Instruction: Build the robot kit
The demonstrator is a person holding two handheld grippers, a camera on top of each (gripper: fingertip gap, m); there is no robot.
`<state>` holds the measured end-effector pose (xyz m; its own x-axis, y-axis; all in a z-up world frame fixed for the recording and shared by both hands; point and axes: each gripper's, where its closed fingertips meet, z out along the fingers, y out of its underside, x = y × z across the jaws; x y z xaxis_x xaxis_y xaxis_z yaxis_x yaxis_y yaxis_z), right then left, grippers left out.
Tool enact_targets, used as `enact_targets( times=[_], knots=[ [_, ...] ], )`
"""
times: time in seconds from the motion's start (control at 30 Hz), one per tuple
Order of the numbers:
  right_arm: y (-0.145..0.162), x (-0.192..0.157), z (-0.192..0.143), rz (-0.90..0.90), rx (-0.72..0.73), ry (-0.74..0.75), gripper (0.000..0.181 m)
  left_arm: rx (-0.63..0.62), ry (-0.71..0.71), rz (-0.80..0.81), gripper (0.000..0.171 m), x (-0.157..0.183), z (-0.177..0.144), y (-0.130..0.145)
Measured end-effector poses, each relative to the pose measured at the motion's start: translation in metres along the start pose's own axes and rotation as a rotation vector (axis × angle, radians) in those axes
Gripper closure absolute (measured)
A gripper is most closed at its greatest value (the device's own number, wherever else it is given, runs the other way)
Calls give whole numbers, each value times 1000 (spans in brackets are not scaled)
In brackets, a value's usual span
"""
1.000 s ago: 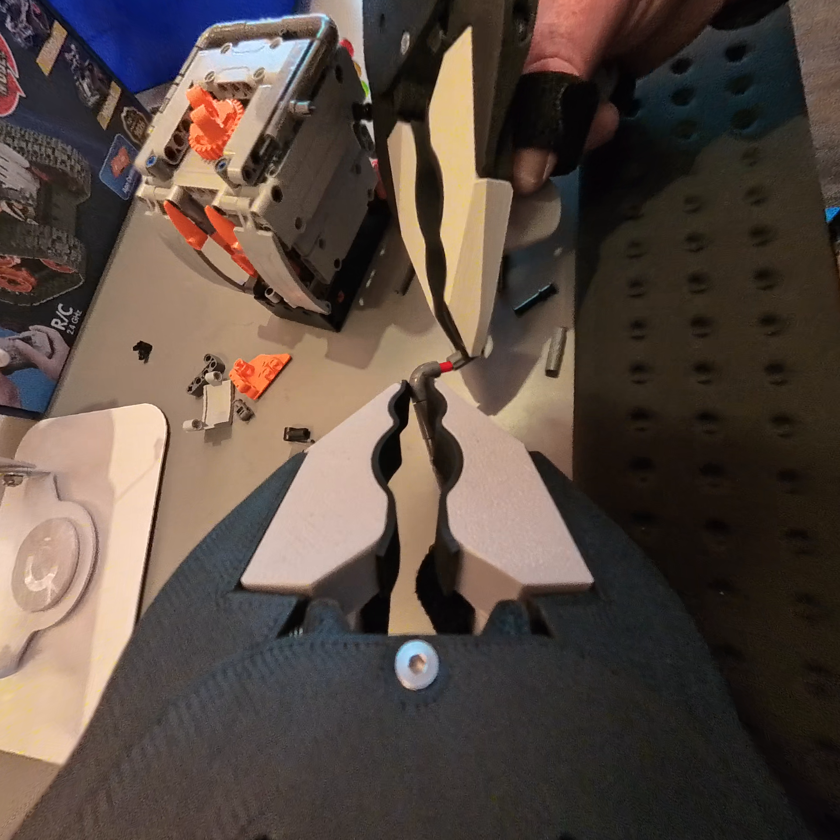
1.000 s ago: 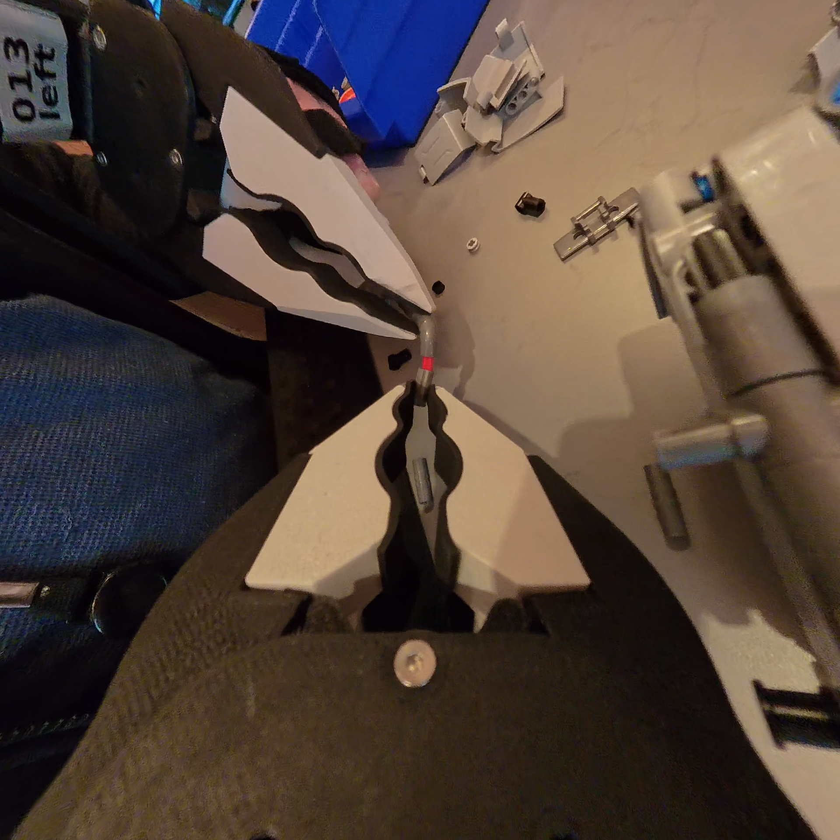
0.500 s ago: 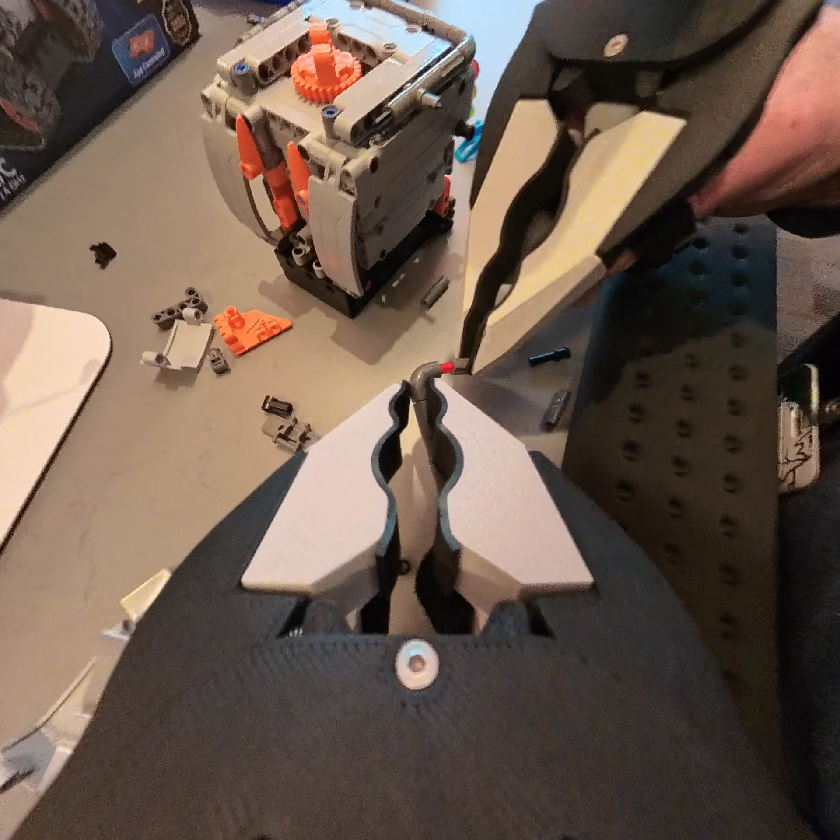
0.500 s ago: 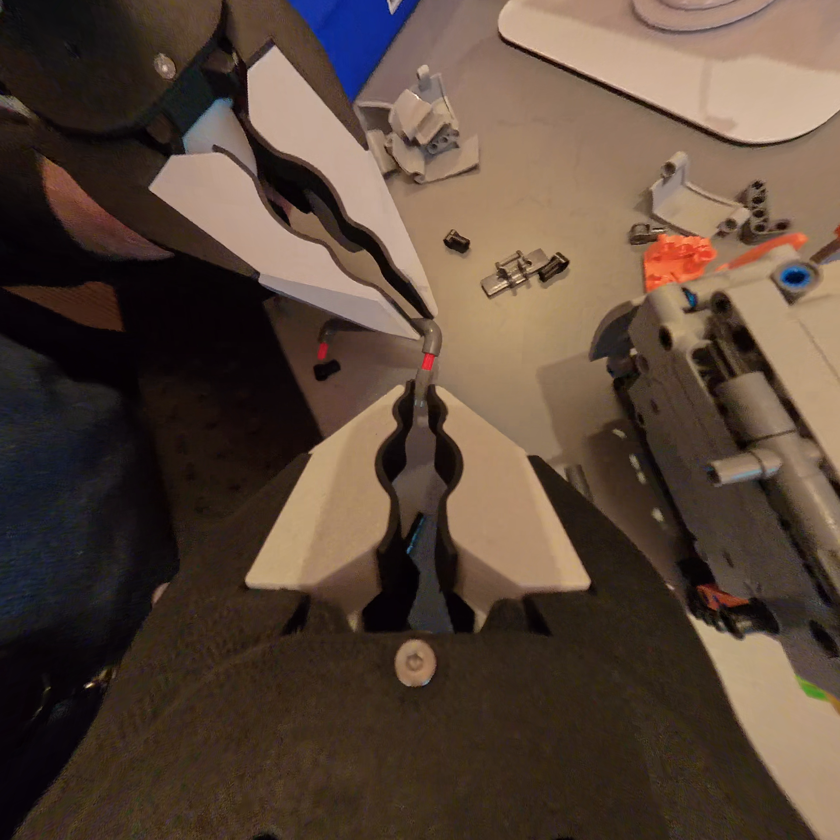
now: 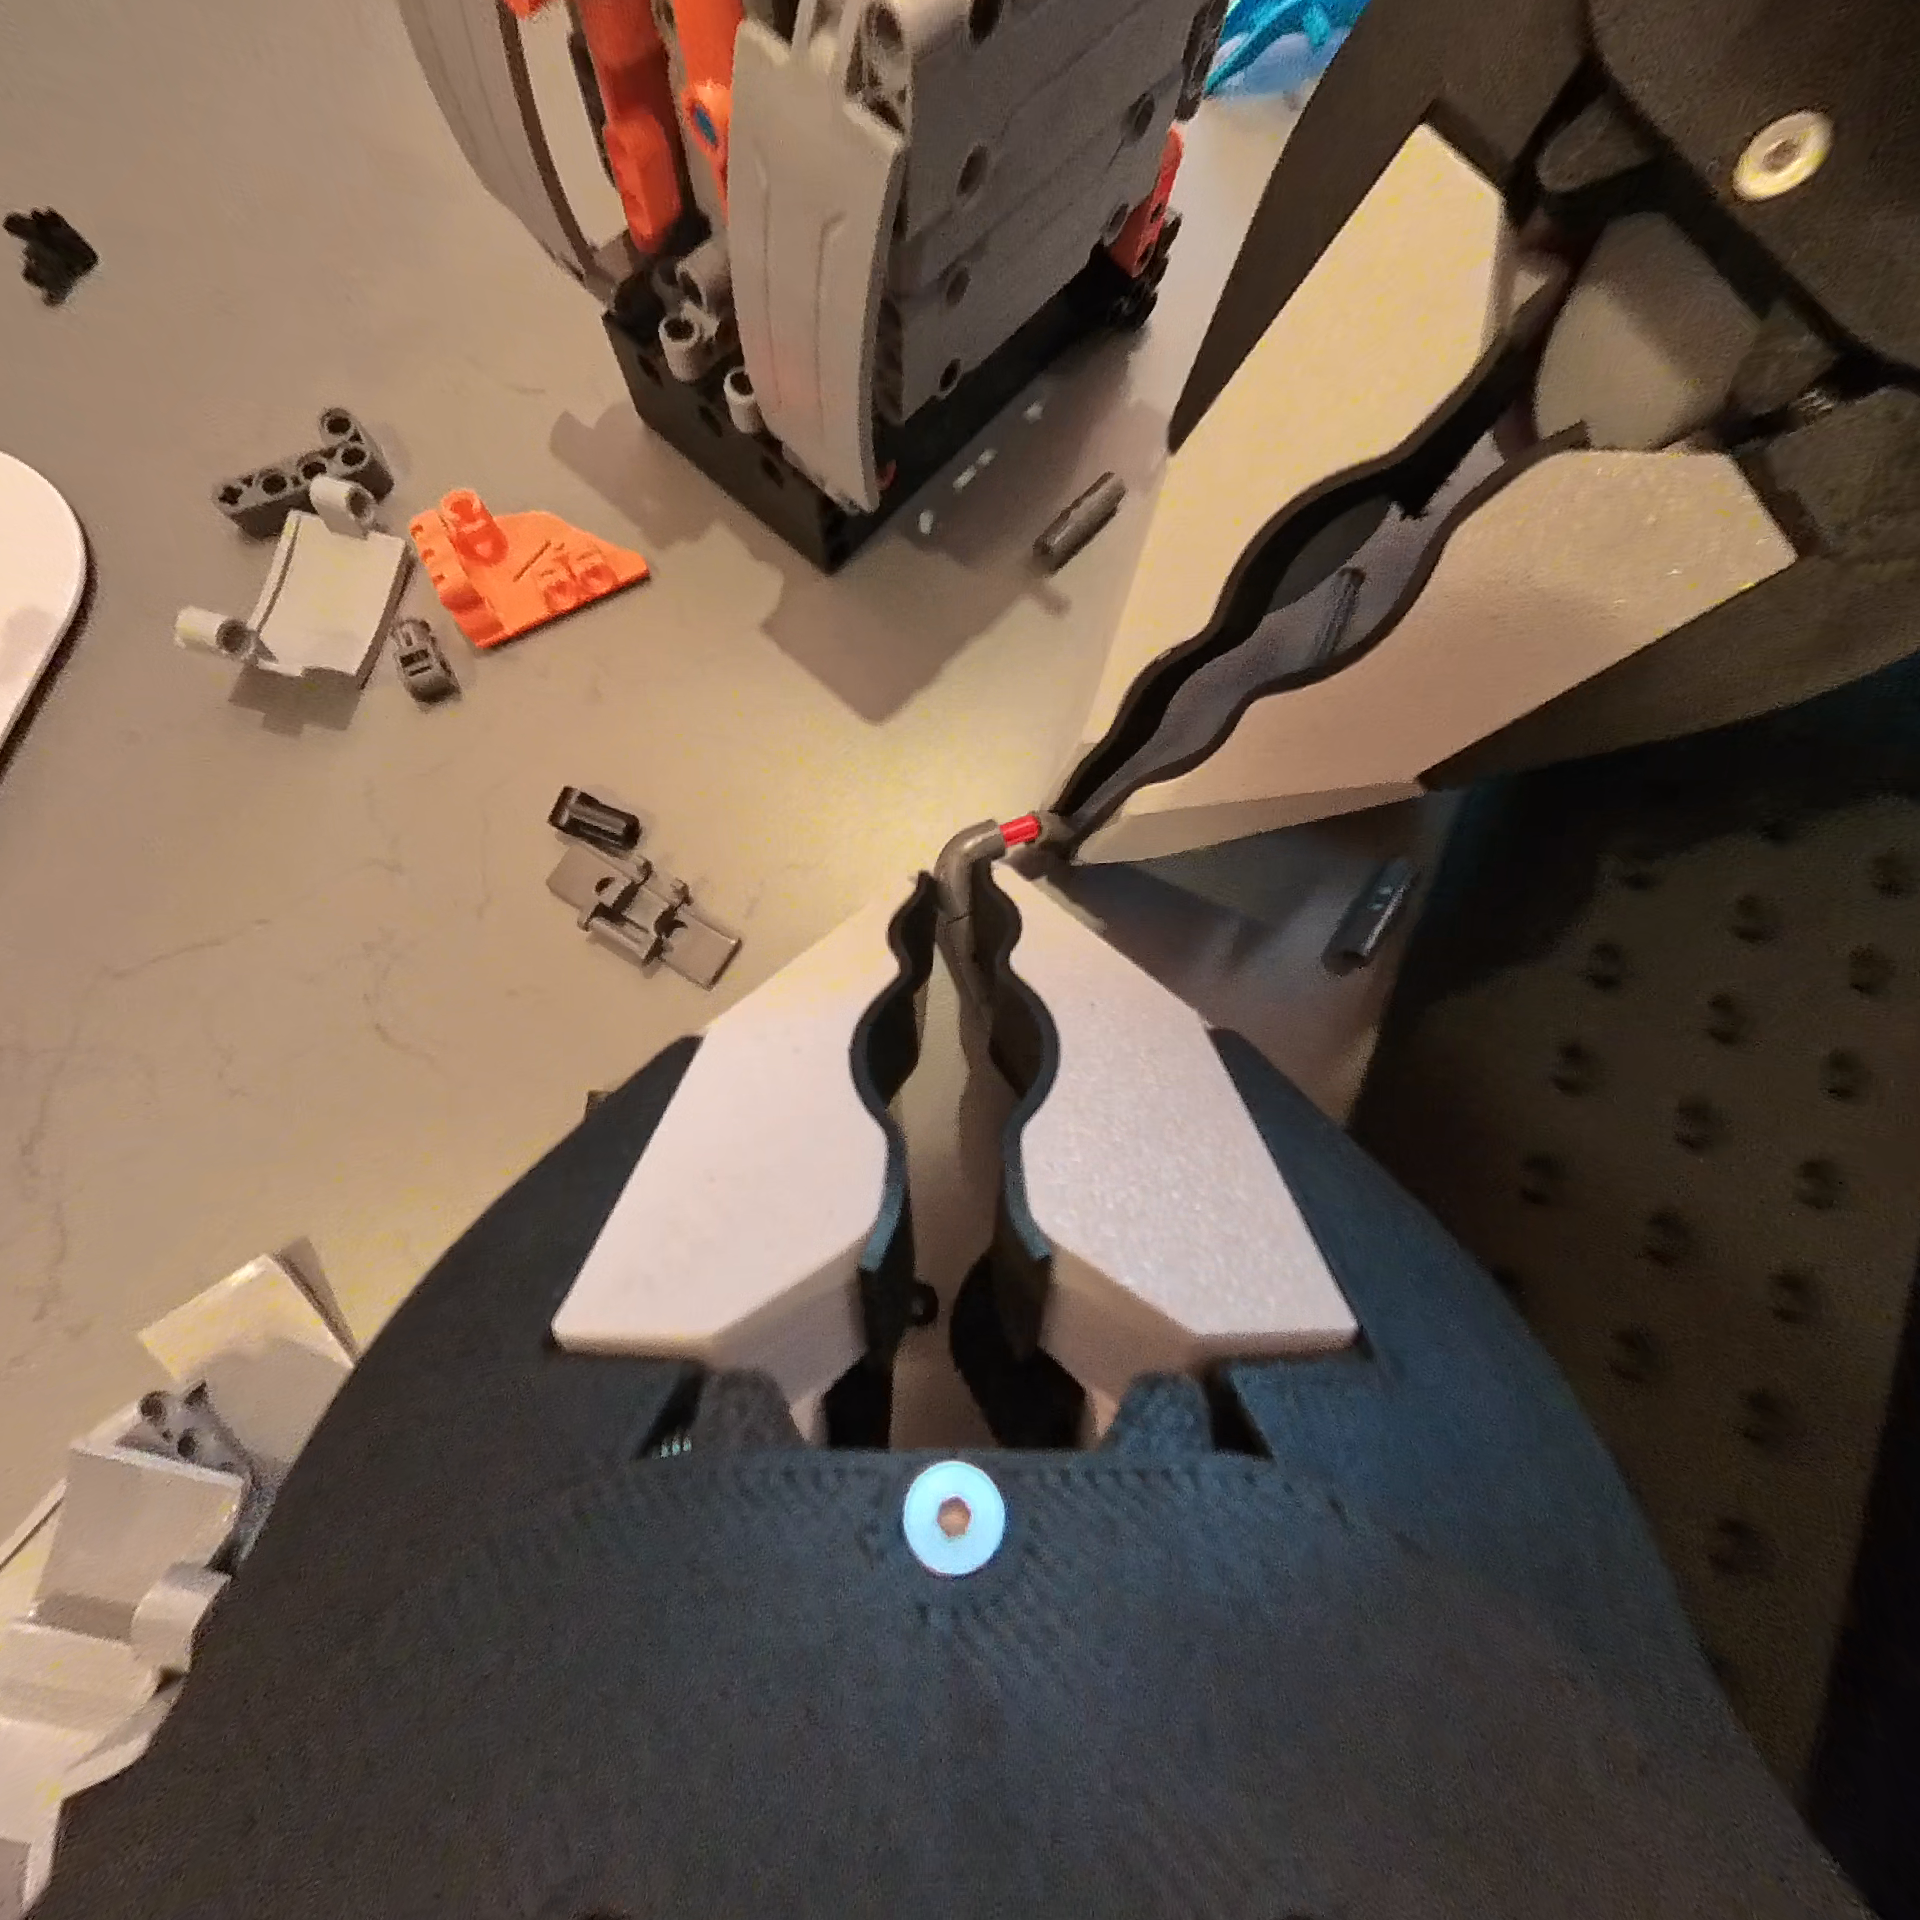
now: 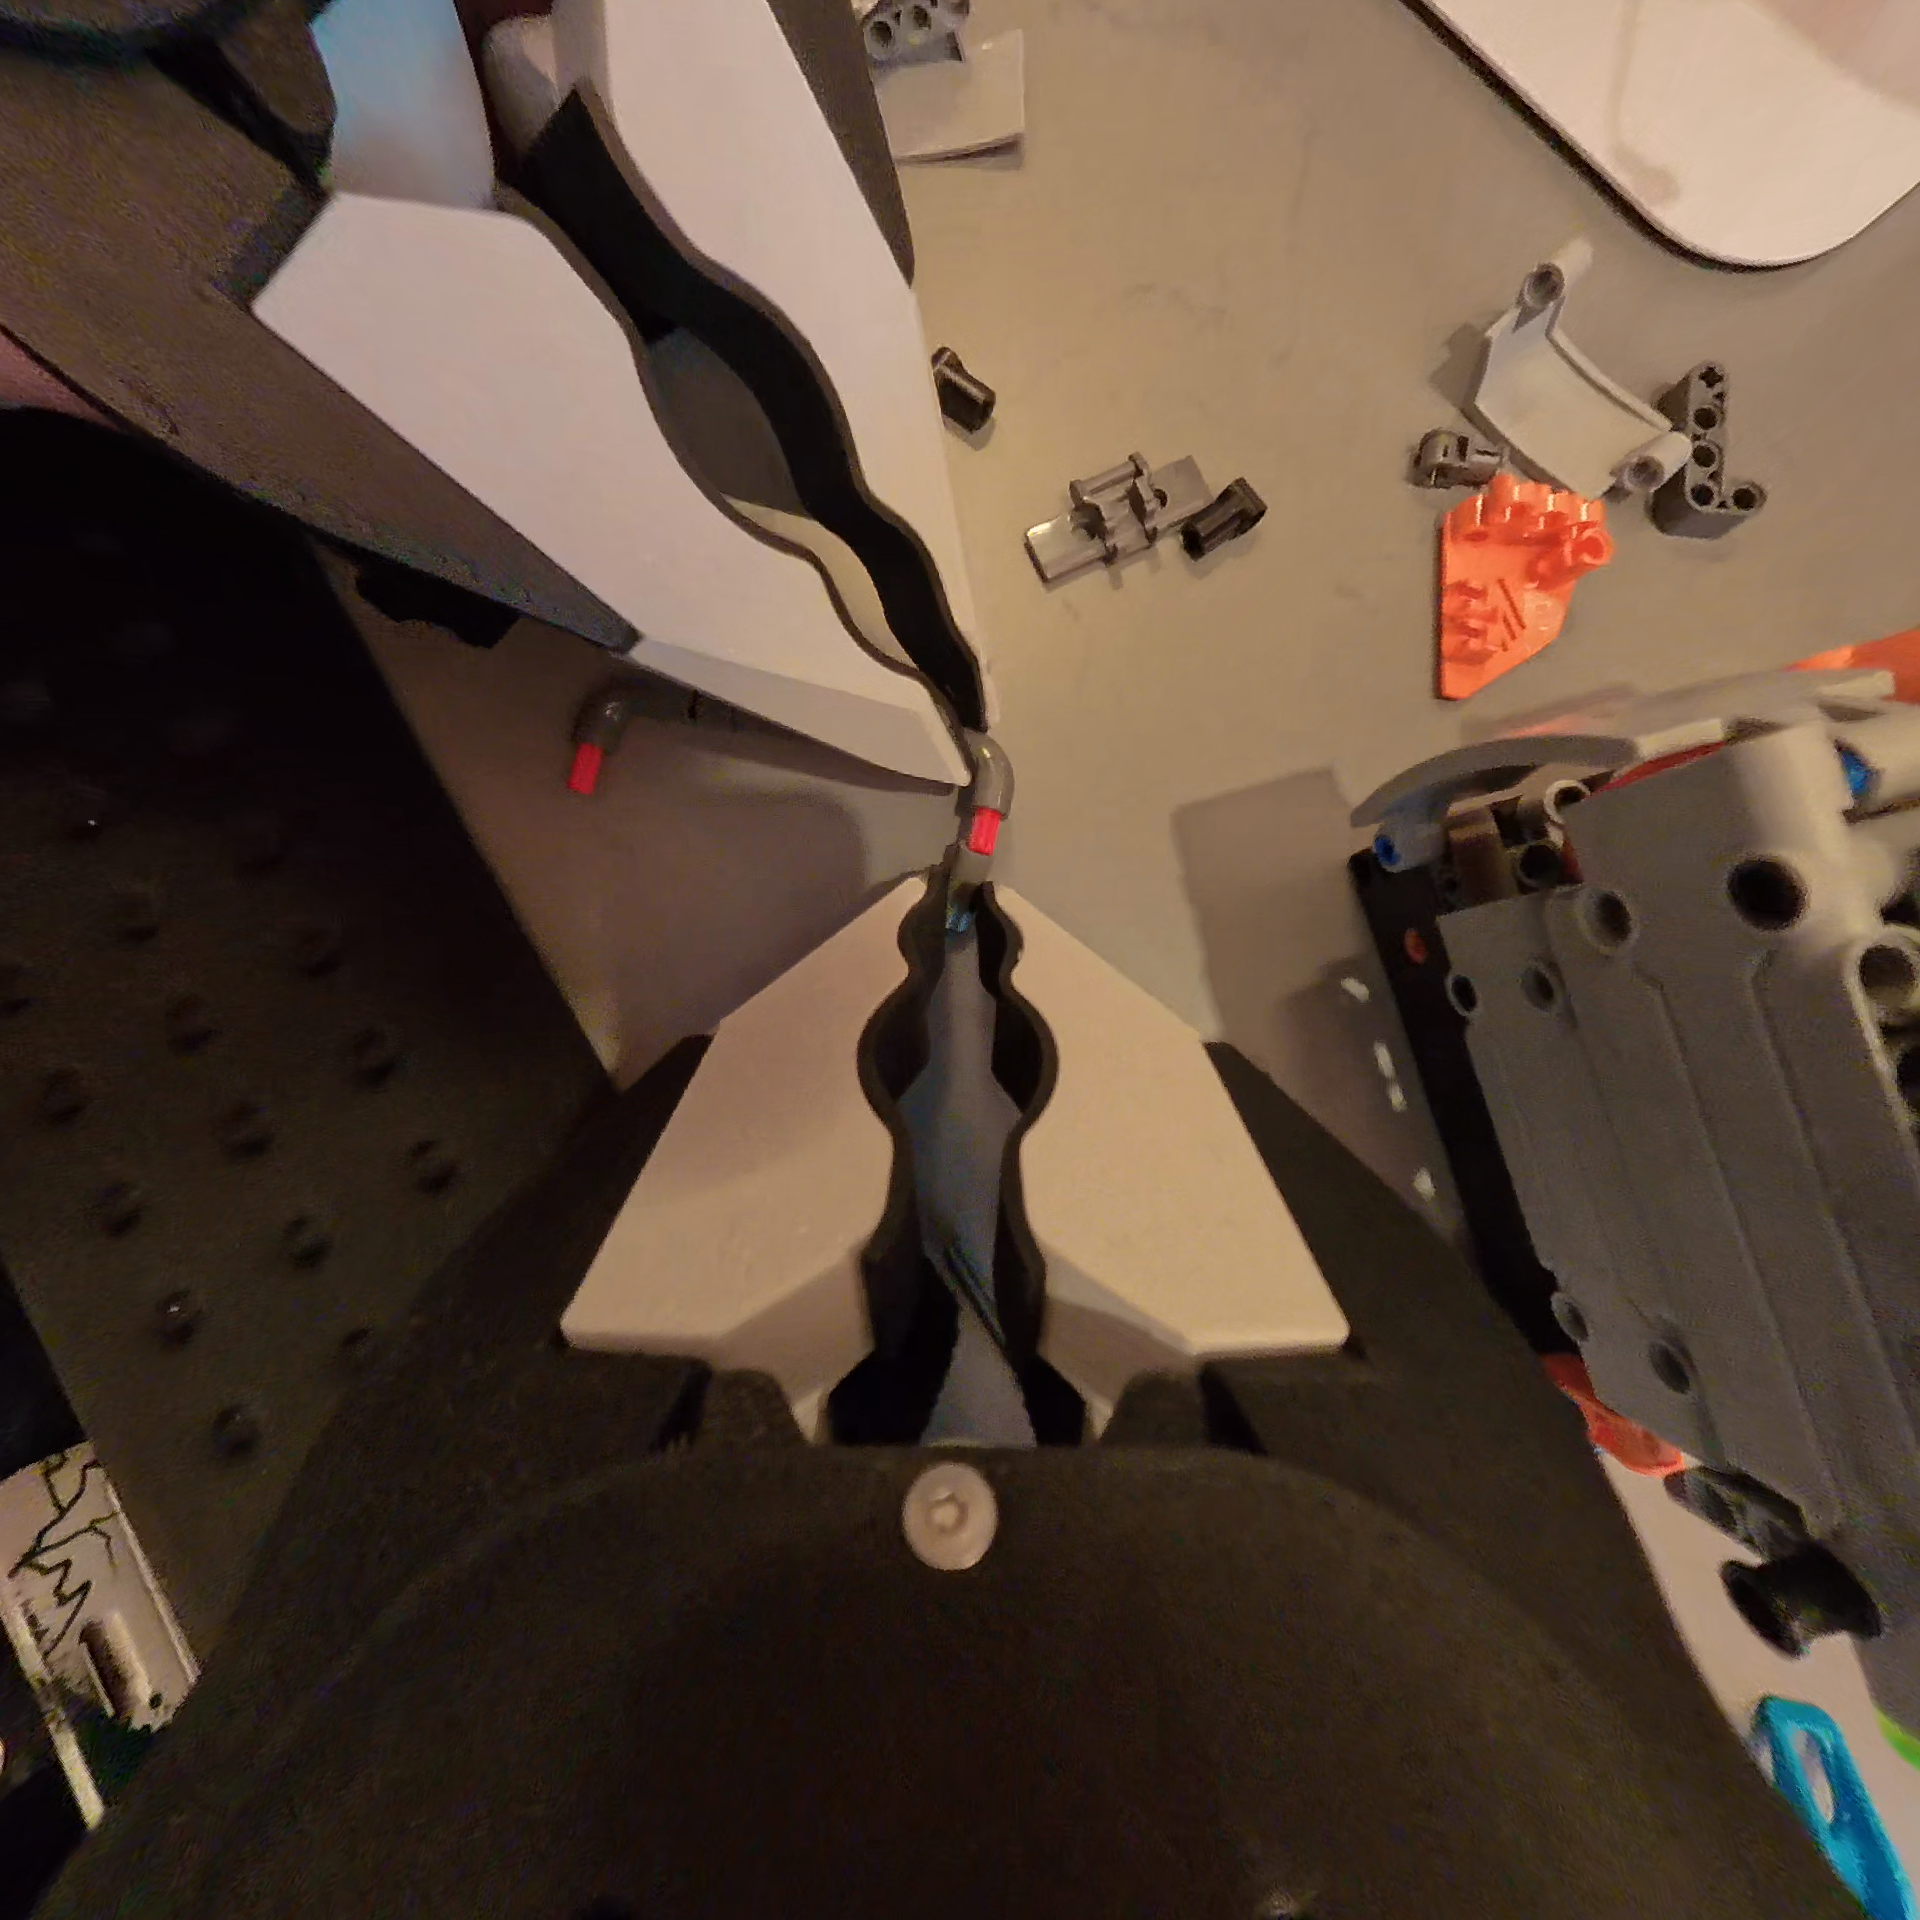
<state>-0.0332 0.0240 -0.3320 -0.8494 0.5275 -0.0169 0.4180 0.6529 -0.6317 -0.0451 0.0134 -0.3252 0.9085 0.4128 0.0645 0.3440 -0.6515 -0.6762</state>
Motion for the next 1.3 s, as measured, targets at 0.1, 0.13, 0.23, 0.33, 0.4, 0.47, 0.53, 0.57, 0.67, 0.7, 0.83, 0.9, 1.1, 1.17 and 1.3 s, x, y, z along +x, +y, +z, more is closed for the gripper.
enact_targets(
  times=[0.1,0.13,0.23,0.33,0.4,0.47,0.53,0.57,0.67,0.7,0.83,0.9,1.1,1.17,1.3],
  knots=[
    [-1,1,2,26,-9,-22,178,-34,11,-14,167,-3,5,5],
    [0,1,2,35,-12,-29,178,-40,13,-15,167,-3,6,5],
    [1,1,3,66,-31,-62,178,-44,5,5,167,-4,6,6],
    [2,3,3,75,-54,-78,177,-46,9,4,167,-5,6,5],
    [1,3,4,70,-53,-78,176,-47,9,4,167,-6,7,5],
    [0,3,4,59,-43,-69,177,-49,12,2,167,-6,7,4],
    [0,3,4,54,-30,-63,177,-51,11,5,167,-5,7,5],
    [1,3,4,49,-25,-60,177,-53,14,5,167,-5,7,5],
    [1,4,4,52,-10,-51,177,-52,21,2,167,-5,7,5],
    [1,3,4,54,-5,-51,177,-48,19,5,167,-5,7,4],
    [0,2,3,133,28,-119,177,-31,18,14,167,-4,7,5],
    [0,2,3,158,38,-141,177,-27,15,40,167,-4,7,4],
    [-1,0,1,206,57,-195,178,9,-4,94,167,-3,4,3],
    [-2,-1,1,217,62,-212,178,27,-13,114,167,-2,2,2],
    [-4,-3,-2,239,85,-255,178,57,-9,127,167,-1,-1,0]
  ],
)
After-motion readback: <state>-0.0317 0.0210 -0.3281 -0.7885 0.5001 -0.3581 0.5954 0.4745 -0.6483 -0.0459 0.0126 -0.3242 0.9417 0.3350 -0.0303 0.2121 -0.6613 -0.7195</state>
